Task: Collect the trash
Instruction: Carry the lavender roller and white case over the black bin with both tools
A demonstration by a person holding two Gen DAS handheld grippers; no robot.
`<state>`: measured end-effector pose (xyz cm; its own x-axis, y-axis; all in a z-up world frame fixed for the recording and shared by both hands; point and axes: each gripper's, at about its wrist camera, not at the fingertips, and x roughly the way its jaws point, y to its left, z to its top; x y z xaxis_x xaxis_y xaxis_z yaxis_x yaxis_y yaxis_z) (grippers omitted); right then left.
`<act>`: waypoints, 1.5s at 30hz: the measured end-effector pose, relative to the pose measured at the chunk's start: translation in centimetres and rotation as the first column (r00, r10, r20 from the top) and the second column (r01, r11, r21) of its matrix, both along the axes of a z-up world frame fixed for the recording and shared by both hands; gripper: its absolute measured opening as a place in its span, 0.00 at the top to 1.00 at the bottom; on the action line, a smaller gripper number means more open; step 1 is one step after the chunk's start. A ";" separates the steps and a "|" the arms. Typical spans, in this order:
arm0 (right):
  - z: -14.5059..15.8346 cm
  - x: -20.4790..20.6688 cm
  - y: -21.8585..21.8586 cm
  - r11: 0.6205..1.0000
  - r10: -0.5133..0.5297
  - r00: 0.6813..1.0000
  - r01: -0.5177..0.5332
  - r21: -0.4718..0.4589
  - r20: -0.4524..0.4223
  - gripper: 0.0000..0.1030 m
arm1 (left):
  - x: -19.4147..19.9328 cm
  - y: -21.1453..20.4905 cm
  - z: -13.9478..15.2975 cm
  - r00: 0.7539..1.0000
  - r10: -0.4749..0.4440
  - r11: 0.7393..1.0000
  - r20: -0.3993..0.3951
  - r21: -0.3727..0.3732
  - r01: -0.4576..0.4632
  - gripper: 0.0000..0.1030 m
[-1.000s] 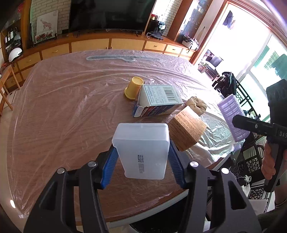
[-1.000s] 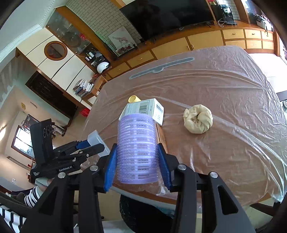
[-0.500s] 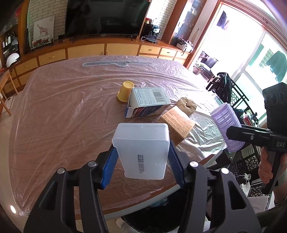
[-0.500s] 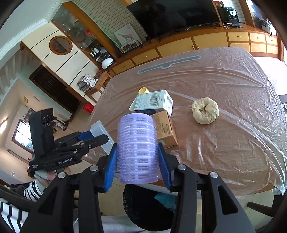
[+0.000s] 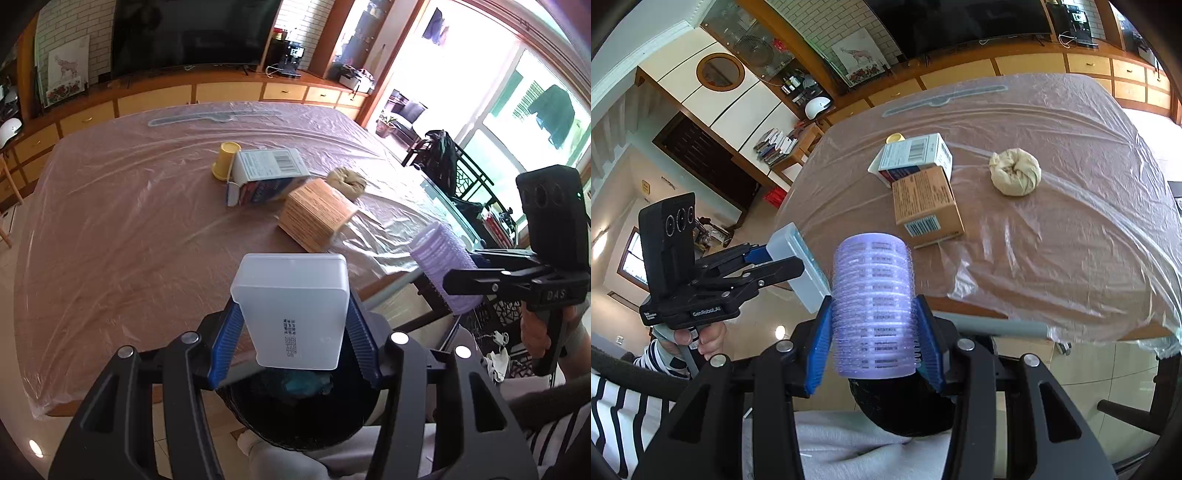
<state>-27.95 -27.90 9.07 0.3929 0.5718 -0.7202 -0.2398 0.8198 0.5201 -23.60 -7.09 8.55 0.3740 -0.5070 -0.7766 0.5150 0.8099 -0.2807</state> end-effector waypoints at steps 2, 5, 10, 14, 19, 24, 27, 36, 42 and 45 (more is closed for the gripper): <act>-0.2 -0.3 -0.1 1.000 0.003 1.000 -0.003 0.009 -0.009 0.59 | -0.6 0.0 0.1 1.000 -0.014 1.000 -0.003 -0.005 0.014 0.47; -0.4 -0.8 0.0 1.000 0.013 1.000 -0.013 0.009 -0.018 0.59 | -1.3 -0.1 0.3 0.999 -0.032 0.999 -0.006 -0.013 0.032 0.47; -1.1 -1.4 0.9 0.999 0.041 0.998 -0.041 -0.002 -0.037 0.59 | -2.3 -0.7 -0.2 0.998 -0.057 0.998 -0.022 -0.008 0.057 0.47; -1.8 -1.8 1.9 0.997 0.067 0.996 -0.069 -0.025 -0.056 0.59 | -3.2 -1.1 -1.2 0.996 -0.074 0.997 -0.040 0.016 0.075 0.47; -2.9 -2.5 2.7 0.994 0.085 0.993 -0.090 -0.064 -0.077 0.59 | -3.7 -1.4 -2.3 0.995 -0.088 0.995 -0.045 0.047 0.090 0.47; -3.9 -3.0 3.4 0.986 0.100 0.991 -0.111 -0.126 -0.088 0.59 | -4.5 -2.2 -3.7 0.993 -0.110 0.989 -0.042 0.093 0.114 0.47; -4.5 -3.5 3.8 0.981 0.110 0.990 -0.123 -0.149 -0.094 0.59 | -4.8 -2.5 -4.4 0.992 -0.117 0.987 -0.052 0.106 0.122 0.47; -6.6 -3.6 4.5 0.976 0.118 0.984 -0.140 -0.169 -0.135 0.59 | -4.9 -3.3 -6.3 0.988 -0.141 0.979 -0.070 0.137 0.149 0.47; -7.7 -3.2 4.8 0.972 0.120 0.981 -0.147 -0.183 -0.150 0.59 | -4.8 -3.5 -7.4 0.986 -0.143 0.976 -0.083 0.152 0.154 0.47; -8.3 -2.9 5.0 0.969 0.119 0.980 -0.150 -0.197 -0.159 0.59 | -4.8 -3.5 -7.9 0.986 -0.142 0.975 -0.090 0.159 0.155 0.47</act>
<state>-30.87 -22.87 0.73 0.2051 0.4446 -0.8719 -0.2894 0.8786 0.3799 -28.35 -10.54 0.64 0.2398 -0.4153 -0.8775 0.6146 0.7646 -0.1939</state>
